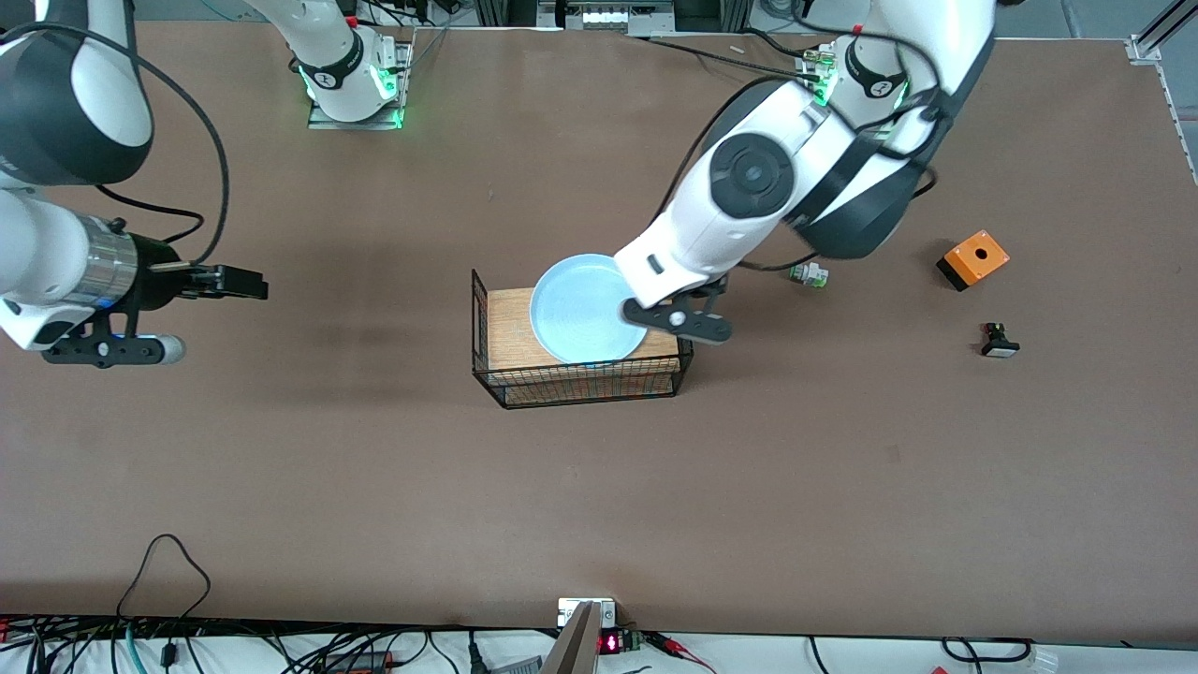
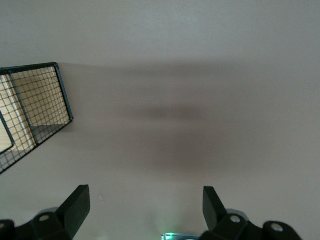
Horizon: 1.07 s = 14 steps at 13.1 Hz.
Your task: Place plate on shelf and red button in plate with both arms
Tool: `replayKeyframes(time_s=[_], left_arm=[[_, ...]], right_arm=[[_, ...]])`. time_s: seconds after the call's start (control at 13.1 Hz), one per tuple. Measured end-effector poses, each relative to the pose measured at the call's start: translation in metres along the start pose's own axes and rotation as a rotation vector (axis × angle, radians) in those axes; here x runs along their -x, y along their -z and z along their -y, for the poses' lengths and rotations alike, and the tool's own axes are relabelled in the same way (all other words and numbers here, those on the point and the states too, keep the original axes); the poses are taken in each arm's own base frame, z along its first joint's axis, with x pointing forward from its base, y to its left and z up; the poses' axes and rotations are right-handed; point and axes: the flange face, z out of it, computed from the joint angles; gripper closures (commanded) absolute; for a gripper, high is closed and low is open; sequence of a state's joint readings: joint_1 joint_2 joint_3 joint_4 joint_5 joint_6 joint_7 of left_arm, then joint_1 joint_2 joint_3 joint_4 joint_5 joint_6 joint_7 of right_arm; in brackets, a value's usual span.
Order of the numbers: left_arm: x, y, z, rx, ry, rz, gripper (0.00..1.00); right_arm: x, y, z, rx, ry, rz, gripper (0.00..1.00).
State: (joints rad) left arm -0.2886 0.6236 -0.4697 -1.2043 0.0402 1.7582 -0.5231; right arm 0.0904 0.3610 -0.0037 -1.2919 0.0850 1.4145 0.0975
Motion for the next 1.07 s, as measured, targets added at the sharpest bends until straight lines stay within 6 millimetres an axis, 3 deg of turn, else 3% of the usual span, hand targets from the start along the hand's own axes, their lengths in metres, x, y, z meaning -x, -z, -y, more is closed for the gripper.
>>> replayKeyframes(time_s=[0.15, 0.46, 0.69, 0.84, 0.91, 1.07], left_arm=[[-0.007, -0.025, -0.02, 0.009, 0.004, 0.015, 1.0], [0.0, -0.068, -0.056, -0.043, -0.003, 0.011, 1.0], [-0.003, -0.091, -0.06, -0.049, -0.004, 0.014, 1.0], [-0.008, -0.103, -0.056, -0.05, 0.002, 0.019, 0.99], [-0.01, -0.106, -0.056, -0.046, 0.004, 0.015, 0.89], [-0.013, -0.111, -0.056, -0.039, 0.006, 0.009, 0.0]], right_arm=[[0.008, 0.009, 0.012, 0.05, 0.027, -0.012, 0.0], [0.037, 0.029, 0.034, 0.12, 0.065, -0.01, 0.0], [0.064, 0.021, 0.049, 0.163, 0.102, -0.045, 0.0], [0.086, 0.015, 0.045, 0.159, 0.109, -0.088, 0.0], [0.095, 0.015, 0.04, 0.156, 0.105, -0.108, 0.0], [0.107, 0.016, 0.031, 0.159, 0.09, -0.126, 0.0]])
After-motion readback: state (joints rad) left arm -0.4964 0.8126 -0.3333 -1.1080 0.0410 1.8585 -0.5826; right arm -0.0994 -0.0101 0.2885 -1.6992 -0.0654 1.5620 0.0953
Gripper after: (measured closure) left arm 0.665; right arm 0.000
